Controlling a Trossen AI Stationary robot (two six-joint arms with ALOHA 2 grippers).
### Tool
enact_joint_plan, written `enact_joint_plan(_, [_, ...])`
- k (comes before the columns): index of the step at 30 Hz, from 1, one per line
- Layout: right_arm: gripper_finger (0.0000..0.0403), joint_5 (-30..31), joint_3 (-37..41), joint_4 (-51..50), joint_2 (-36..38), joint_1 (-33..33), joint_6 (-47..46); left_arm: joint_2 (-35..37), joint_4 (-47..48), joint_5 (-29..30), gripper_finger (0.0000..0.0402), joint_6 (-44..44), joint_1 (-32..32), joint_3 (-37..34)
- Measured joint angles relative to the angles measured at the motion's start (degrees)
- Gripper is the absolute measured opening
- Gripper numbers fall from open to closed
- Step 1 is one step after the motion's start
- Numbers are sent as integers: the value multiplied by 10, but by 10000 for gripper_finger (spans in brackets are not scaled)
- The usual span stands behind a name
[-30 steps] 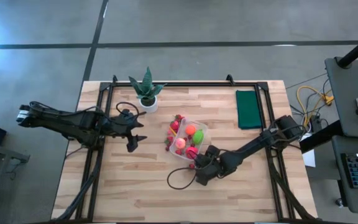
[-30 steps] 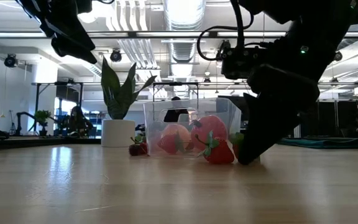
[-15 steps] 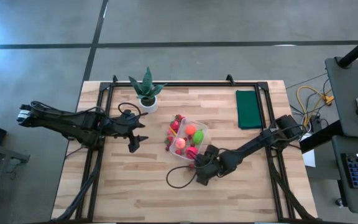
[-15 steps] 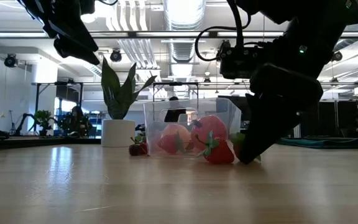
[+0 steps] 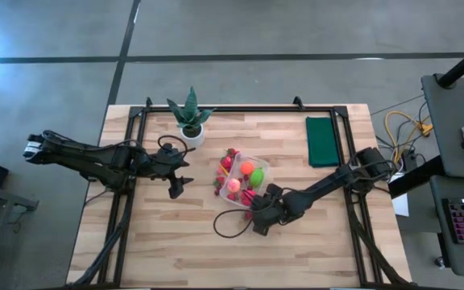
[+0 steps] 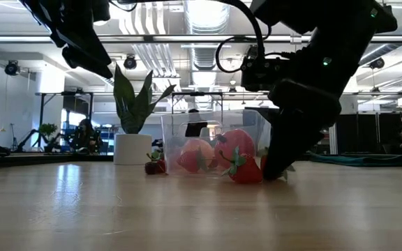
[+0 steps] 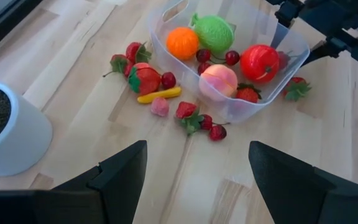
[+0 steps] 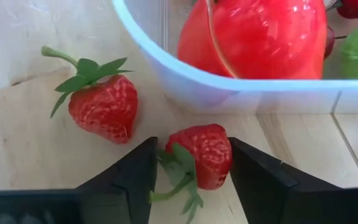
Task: Pick and placing Produce into tupperware
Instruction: Put the red strawberry into the container, then put the red cherry into the container
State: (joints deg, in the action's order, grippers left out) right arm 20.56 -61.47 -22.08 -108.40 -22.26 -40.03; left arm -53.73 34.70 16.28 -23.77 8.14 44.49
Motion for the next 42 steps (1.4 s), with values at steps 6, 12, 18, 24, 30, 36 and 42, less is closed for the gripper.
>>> enact_joint_plan(6, [148,1,-3,-3,19,0,0,0,0,-1,267,0,0,0])
enact_joint_plan(12, [139,31,-4,-30,64,0,-12,-1,-2,-1,267,0,0,0])
enact_joint_plan(18, [141,56,-5,-67,117,-1,-41,-1,-17,-1,267,0,0,0])
enact_joint_plan(24, [141,87,-25,-53,172,36,-8,-1,-33,-1,267,1,0,0])
enact_joint_plan(30, [153,-69,-36,23,141,135,40,-3,-39,-1,267,1,0,0])
enact_joint_plan(36, [203,-100,-64,1,104,160,41,-9,-40,1,267,1,0,0])
enact_joint_plan(42, [263,-104,-74,-37,113,138,66,-21,-38,1,267,1,0,0])
